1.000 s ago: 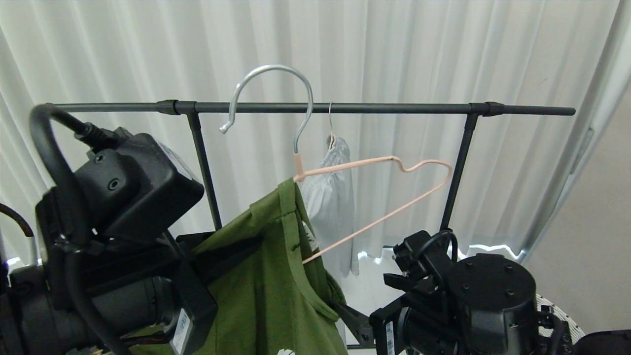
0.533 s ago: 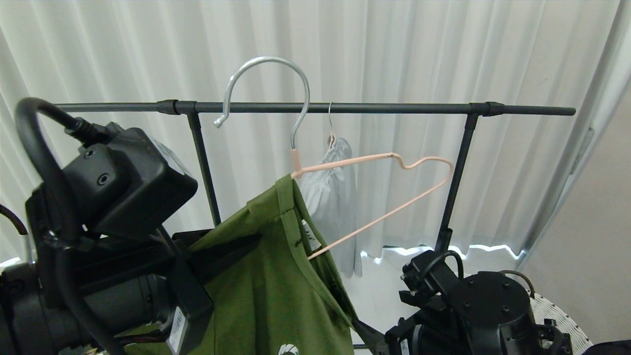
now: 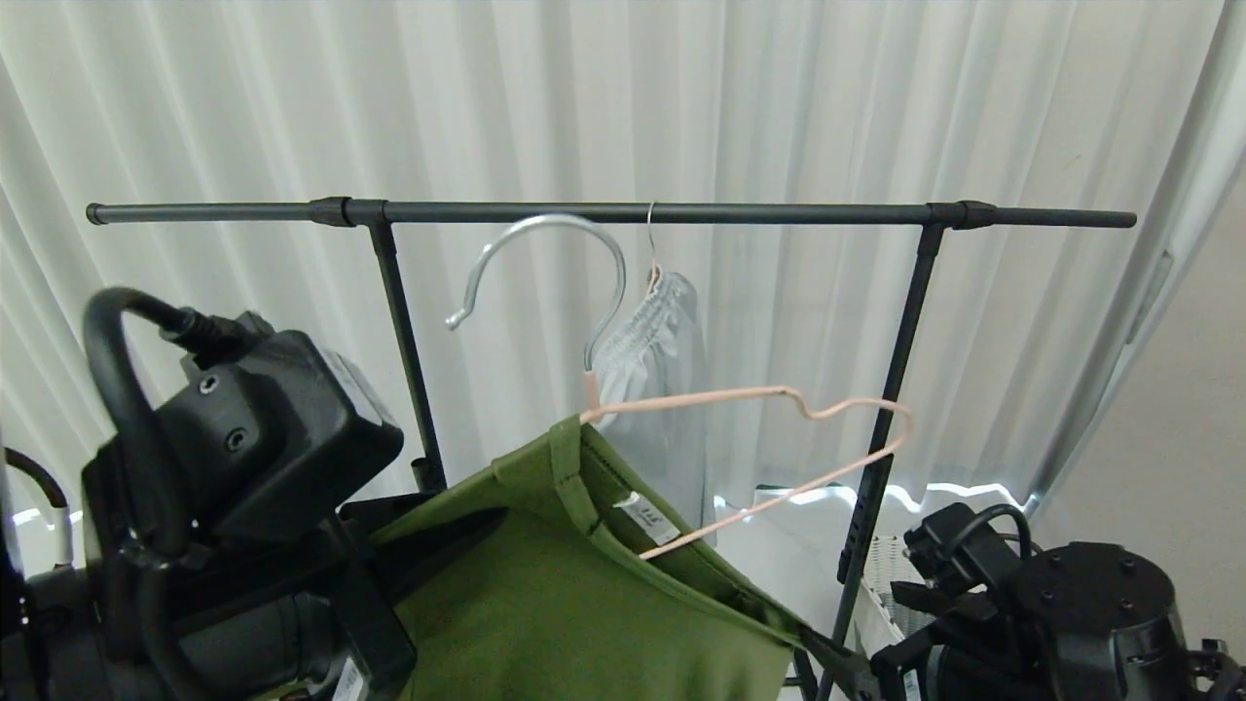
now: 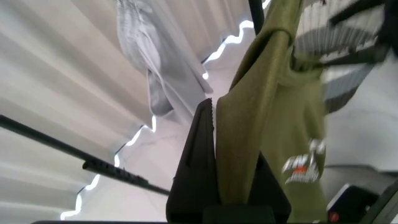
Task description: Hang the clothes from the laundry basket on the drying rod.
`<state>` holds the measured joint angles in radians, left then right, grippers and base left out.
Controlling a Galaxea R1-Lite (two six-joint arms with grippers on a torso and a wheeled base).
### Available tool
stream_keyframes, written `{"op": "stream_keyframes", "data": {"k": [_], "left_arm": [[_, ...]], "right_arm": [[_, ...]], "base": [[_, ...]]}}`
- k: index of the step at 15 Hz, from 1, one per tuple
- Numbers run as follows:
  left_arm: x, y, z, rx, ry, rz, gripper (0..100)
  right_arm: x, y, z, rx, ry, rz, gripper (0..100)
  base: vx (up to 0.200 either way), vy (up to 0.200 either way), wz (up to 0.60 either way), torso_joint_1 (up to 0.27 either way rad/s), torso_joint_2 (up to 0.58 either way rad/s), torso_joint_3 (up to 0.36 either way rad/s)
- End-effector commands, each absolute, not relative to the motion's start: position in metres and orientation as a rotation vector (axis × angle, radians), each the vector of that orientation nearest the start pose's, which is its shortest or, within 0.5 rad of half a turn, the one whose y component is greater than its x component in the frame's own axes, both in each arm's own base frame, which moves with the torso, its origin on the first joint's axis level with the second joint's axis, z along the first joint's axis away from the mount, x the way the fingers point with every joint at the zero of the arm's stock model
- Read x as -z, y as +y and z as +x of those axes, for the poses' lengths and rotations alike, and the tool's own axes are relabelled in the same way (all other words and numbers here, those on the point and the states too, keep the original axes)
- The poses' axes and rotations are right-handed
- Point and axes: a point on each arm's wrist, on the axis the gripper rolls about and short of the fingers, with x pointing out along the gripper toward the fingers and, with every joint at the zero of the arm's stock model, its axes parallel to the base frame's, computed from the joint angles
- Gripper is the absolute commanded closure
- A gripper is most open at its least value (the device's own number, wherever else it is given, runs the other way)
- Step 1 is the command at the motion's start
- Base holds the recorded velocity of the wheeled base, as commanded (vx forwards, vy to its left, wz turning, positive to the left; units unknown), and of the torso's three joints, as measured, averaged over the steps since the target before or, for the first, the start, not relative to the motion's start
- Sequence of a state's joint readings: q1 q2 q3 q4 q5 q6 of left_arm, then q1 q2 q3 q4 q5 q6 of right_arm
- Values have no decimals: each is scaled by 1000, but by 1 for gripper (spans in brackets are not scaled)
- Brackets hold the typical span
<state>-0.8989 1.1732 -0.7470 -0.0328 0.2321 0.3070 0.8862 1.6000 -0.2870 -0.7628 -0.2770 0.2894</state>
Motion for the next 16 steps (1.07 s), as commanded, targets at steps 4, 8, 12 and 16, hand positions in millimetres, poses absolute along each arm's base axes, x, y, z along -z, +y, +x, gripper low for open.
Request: {"op": "stream_keyframes", "data": {"k": [4,8,12,16], "left_arm": [[-214,-105,90,718,247,547,100],[-182,-90,78,742,290,654,100],[-161,-88,77,747,369,702,100],[-165,-94,85,722,389,688,100]], "right_arm": [[-104,134,141,-440,511,-21,0],[-107,129,146,-411,494,-29,0],[-109,128,144,-411,487,-26,0],[-112,128,139,-437,472,-26,0]], "base": [[0,0,0,0,0,0],[0,0,0,0,0,0],[0,0,0,0,0,0],[0,0,0,0,0,0]]}}
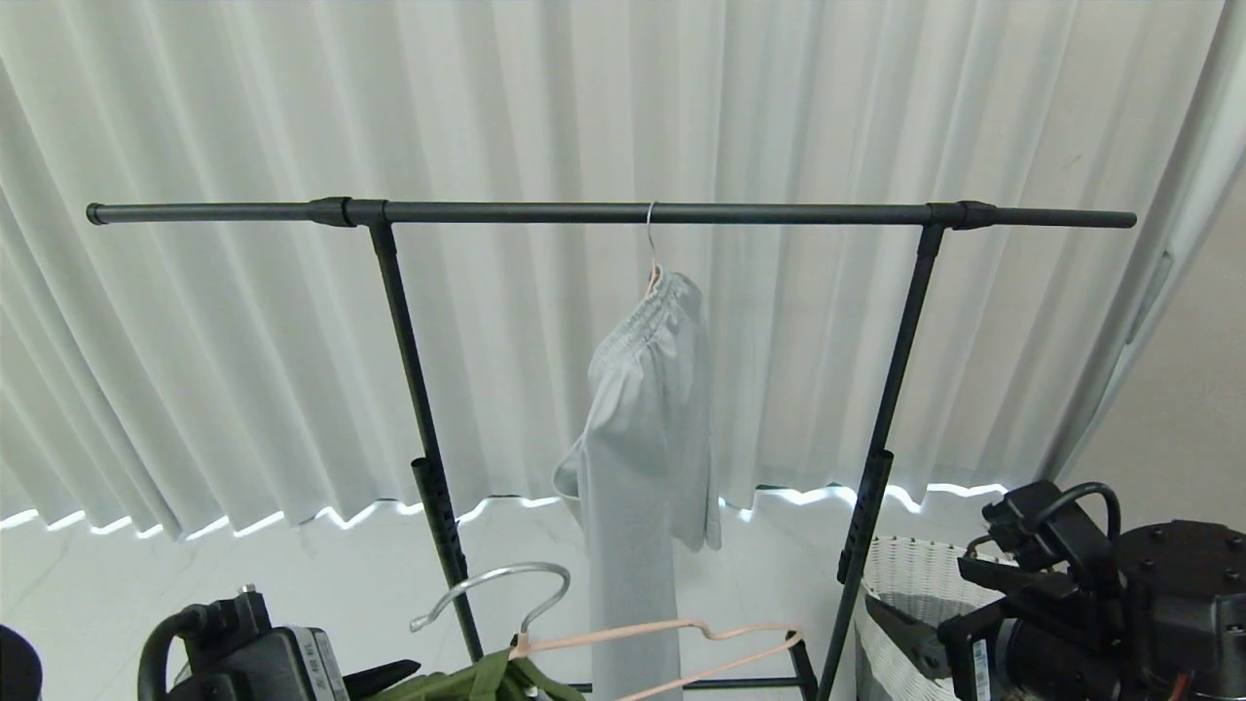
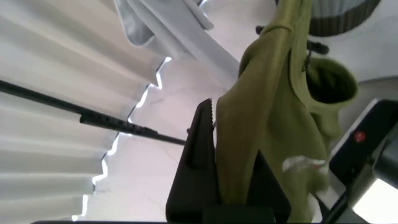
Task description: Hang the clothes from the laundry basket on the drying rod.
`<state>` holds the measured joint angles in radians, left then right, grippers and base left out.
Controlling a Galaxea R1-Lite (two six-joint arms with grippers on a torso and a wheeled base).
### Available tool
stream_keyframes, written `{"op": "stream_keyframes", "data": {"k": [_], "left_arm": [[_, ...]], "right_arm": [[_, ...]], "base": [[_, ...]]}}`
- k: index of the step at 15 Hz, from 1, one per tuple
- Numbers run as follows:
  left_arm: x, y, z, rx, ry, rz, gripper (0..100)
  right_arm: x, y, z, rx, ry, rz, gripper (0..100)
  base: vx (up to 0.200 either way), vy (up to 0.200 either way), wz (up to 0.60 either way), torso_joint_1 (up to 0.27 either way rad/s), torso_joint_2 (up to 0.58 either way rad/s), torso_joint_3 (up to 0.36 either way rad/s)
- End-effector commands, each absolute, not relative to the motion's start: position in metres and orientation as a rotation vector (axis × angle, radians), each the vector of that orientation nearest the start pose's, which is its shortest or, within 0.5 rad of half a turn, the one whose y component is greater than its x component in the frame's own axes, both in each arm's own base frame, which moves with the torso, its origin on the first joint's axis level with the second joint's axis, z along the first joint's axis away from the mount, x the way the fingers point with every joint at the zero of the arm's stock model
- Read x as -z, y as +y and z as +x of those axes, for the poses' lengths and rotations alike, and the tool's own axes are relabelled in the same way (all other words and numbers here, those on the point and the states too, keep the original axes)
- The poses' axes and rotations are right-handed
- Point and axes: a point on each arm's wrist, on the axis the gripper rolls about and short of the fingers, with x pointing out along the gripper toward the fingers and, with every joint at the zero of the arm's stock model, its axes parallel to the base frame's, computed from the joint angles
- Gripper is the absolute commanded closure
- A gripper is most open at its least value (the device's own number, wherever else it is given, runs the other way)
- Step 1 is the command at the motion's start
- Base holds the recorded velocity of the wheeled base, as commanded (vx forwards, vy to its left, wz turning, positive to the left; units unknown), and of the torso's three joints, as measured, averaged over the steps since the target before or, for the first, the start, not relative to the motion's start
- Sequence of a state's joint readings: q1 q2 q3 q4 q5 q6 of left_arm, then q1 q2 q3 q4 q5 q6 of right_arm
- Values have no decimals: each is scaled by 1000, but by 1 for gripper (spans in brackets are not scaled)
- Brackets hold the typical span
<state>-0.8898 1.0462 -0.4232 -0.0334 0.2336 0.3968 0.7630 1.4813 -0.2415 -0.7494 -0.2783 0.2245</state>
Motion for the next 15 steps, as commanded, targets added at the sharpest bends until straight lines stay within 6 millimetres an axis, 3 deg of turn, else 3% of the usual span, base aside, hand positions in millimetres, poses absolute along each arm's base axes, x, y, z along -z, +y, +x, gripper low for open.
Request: {"op": "stream_keyframes", "data": {"k": [1,3,4,7,8,9,15], "left_arm": [[-171,-96,90,699,389,654,100],[-180,-100,96,677,382,599,100],[-194,-105,100,662,358,524,100],[-205,-107,100,666,320,503,100],[-205,-107,100,666,320,503,100],[-215,-109,100,678,281,484,100],[-232,-115,99,699,224,459,100]], "right_arm": [[-111,128,136,-449,477,-26,0],[-112,130,132,-471,471,-22,0],[-114,140,115,-575,467,-33,0],[-123,166,96,-723,459,29,0],[-123,166,96,-723,459,29,0],[-132,191,95,-776,448,69,0],[-146,246,115,-811,392,118,0]], "base": [[0,0,0,0,0,0],[0,0,0,0,0,0],[0,0,0,0,0,0],[0,0,0,0,0,0],[0,0,0,0,0,0],[0,0,0,0,0,0],[0,0,0,0,0,0]]}}
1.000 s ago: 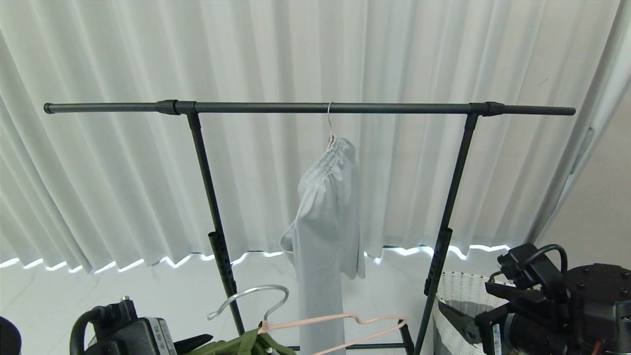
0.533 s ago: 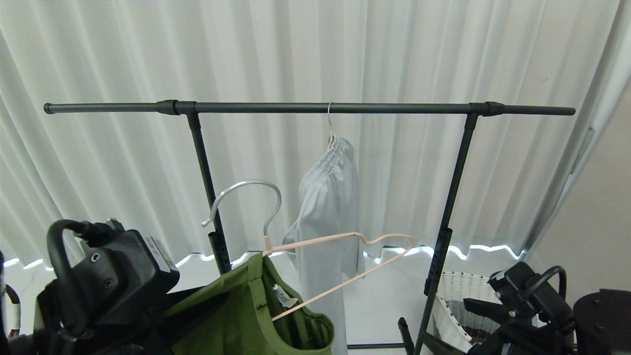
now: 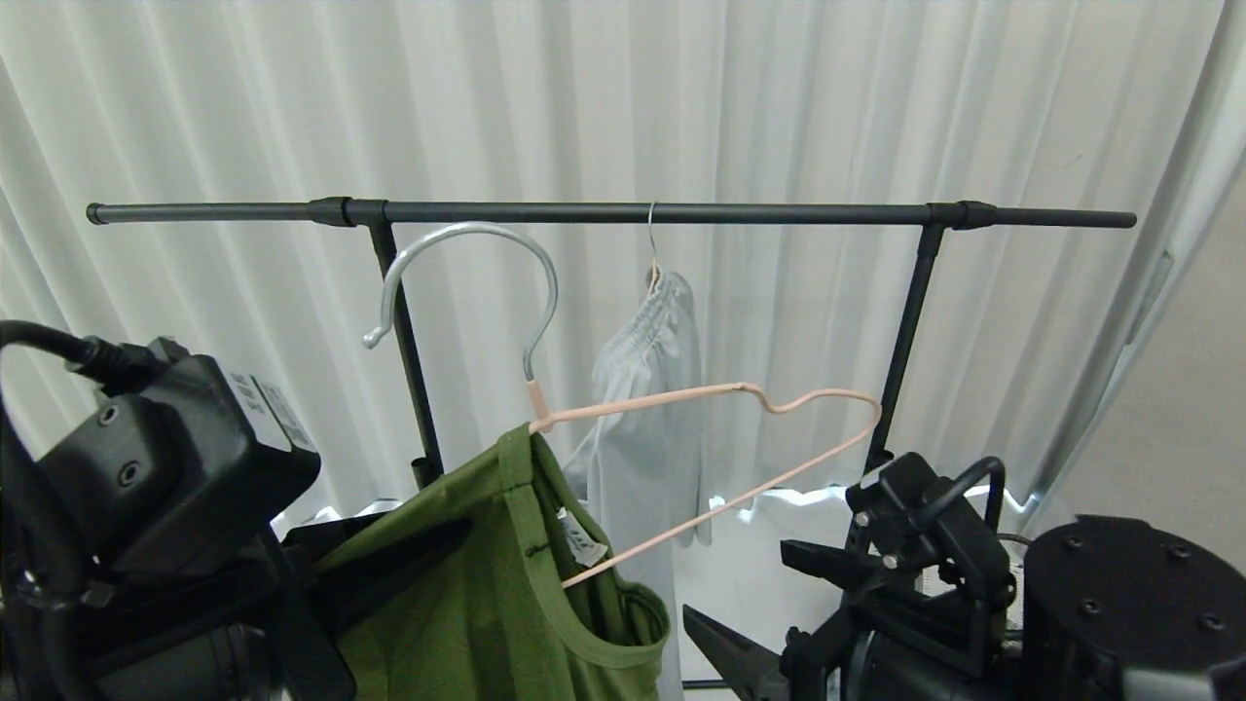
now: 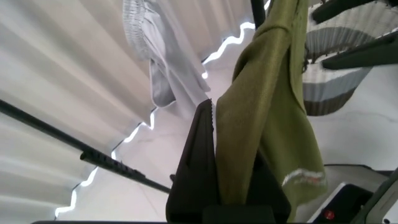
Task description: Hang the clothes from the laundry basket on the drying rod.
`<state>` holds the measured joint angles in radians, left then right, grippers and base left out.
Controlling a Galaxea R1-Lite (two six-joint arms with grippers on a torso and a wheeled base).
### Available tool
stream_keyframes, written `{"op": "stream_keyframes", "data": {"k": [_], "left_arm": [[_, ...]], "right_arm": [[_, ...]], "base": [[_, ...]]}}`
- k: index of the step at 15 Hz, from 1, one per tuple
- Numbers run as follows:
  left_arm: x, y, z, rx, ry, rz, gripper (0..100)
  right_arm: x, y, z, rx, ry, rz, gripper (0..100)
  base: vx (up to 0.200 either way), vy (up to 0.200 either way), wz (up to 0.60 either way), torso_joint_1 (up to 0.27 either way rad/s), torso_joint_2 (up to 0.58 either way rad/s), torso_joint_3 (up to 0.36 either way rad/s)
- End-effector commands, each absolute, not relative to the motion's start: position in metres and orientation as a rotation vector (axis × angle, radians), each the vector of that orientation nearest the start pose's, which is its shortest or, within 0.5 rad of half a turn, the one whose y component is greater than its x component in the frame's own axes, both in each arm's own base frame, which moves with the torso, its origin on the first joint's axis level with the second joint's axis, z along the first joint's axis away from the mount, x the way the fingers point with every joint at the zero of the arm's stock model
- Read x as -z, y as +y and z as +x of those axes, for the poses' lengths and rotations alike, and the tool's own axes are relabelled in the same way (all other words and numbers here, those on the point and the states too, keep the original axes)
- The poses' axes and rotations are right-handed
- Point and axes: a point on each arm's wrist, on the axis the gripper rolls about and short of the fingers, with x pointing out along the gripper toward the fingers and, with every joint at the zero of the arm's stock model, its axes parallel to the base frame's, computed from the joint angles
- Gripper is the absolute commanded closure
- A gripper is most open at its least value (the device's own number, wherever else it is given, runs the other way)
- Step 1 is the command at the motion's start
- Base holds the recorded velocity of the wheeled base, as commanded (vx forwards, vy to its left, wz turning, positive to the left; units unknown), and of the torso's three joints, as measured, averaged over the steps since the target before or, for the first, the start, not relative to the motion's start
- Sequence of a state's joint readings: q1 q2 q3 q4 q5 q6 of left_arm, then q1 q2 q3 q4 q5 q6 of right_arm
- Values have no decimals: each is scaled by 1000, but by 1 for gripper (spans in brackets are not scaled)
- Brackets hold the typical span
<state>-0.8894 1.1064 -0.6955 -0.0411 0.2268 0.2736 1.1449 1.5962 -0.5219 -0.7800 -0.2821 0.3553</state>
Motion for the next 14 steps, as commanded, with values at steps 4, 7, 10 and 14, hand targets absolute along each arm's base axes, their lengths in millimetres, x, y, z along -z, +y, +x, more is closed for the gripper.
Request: {"op": "stream_keyframes", "data": {"k": [4,7,10,14], "left_arm": [[-236,-117,97,717,206,454,100],[-243,-118,98,715,187,440,100],[-245,-117,97,713,181,439,100],[-243,-117,97,708,185,443,100]], "right_arm": [[-143,265,120,-803,384,120,0],[-133,262,117,-798,414,90,0],[-119,251,112,-785,458,37,0],[-110,220,104,-744,491,-5,0]], "base": [[0,0,0,0,0,0],[0,0,0,0,0,0],[0,0,0,0,0,0],[0,0,0,0,0,0]]}}
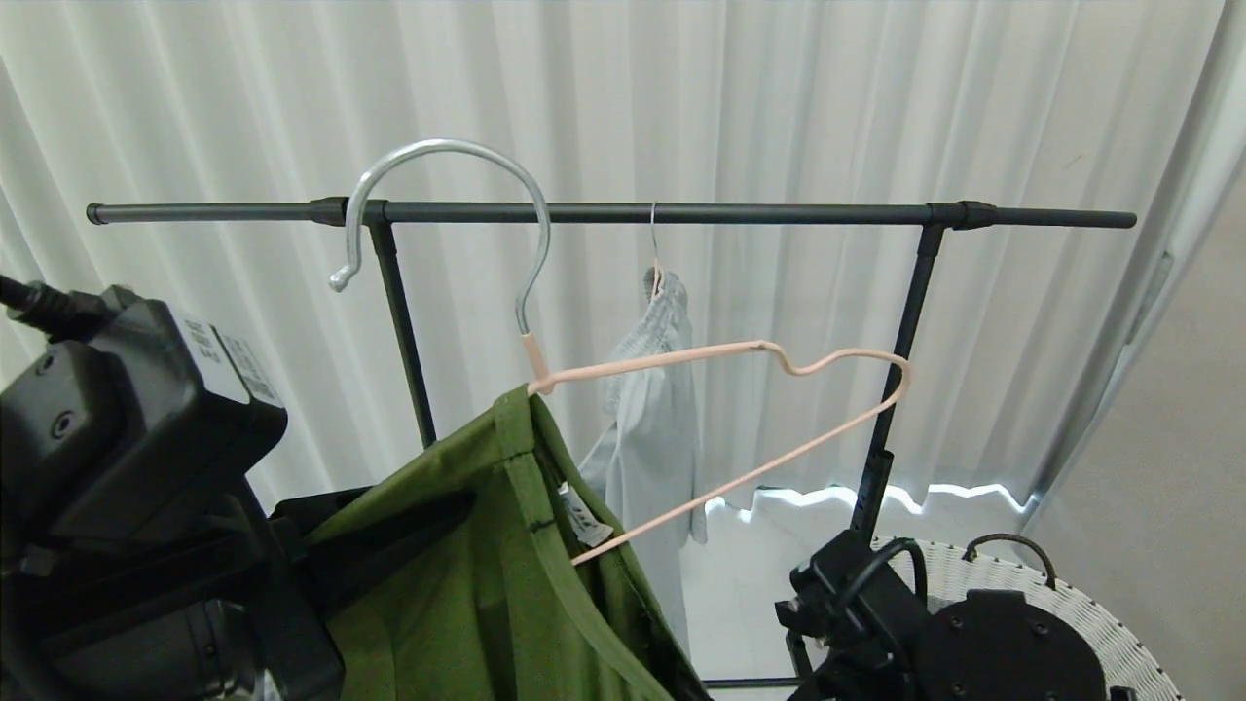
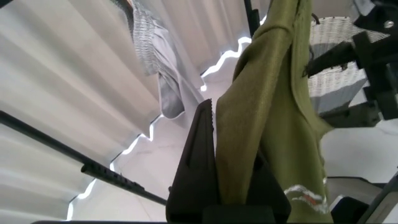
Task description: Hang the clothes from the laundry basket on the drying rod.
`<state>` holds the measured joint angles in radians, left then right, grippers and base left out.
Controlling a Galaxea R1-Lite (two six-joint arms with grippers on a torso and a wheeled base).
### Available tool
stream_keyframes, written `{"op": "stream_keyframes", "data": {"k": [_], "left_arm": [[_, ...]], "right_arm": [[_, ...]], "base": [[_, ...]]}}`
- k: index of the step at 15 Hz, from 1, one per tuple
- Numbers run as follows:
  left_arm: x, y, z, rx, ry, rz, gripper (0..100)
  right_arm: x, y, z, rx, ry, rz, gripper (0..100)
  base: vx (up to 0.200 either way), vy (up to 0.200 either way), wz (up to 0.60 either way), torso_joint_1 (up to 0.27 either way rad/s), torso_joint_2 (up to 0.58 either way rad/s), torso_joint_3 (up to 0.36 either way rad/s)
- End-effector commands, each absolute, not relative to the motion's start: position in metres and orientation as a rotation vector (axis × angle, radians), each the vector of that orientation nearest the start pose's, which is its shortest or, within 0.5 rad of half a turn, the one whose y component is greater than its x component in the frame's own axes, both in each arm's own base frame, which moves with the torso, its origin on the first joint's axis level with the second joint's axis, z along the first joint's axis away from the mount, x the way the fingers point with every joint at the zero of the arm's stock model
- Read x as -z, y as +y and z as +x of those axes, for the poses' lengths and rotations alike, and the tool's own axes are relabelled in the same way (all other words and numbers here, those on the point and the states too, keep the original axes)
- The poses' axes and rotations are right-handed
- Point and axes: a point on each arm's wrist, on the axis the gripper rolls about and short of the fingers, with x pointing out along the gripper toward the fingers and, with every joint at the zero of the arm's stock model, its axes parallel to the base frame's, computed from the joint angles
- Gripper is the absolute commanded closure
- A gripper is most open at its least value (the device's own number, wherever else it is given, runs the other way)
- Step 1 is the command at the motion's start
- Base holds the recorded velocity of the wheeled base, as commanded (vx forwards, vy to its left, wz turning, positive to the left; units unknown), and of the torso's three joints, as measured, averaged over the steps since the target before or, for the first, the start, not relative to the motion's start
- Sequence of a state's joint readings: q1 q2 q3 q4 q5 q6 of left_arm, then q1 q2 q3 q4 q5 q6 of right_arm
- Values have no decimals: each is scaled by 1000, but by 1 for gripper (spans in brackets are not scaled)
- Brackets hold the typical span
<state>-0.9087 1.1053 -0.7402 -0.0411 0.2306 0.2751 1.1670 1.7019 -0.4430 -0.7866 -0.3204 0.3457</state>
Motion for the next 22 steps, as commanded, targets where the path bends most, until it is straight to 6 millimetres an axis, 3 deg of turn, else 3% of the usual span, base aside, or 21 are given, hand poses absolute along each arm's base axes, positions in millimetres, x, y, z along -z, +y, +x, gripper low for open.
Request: {"op": "stream_keyframes", "data": {"k": [1,5,7,12,16,22], "left_arm": [[-241,-116,97,707,192,447,100],[-229,-112,94,710,220,470,100],[-222,-110,92,721,232,495,100],[-185,-100,84,763,320,605,100],[-161,-89,78,740,394,644,100],[-152,-83,85,670,455,647,100]], "right_arm": [[-107,204,102,-722,497,-26,0],[-105,150,112,-574,481,-56,0],[-109,137,122,-500,452,-54,0],[-126,131,144,-410,379,-17,0],[-133,131,146,-414,348,-10,0],[-139,133,136,-476,319,-32,0]], "base": [[0,0,0,0,0,0],[0,0,0,0,0,0],[0,0,0,0,0,0],[0,0,0,0,0,0],[0,0,0,0,0,0],[0,0,0,0,0,0]]}}
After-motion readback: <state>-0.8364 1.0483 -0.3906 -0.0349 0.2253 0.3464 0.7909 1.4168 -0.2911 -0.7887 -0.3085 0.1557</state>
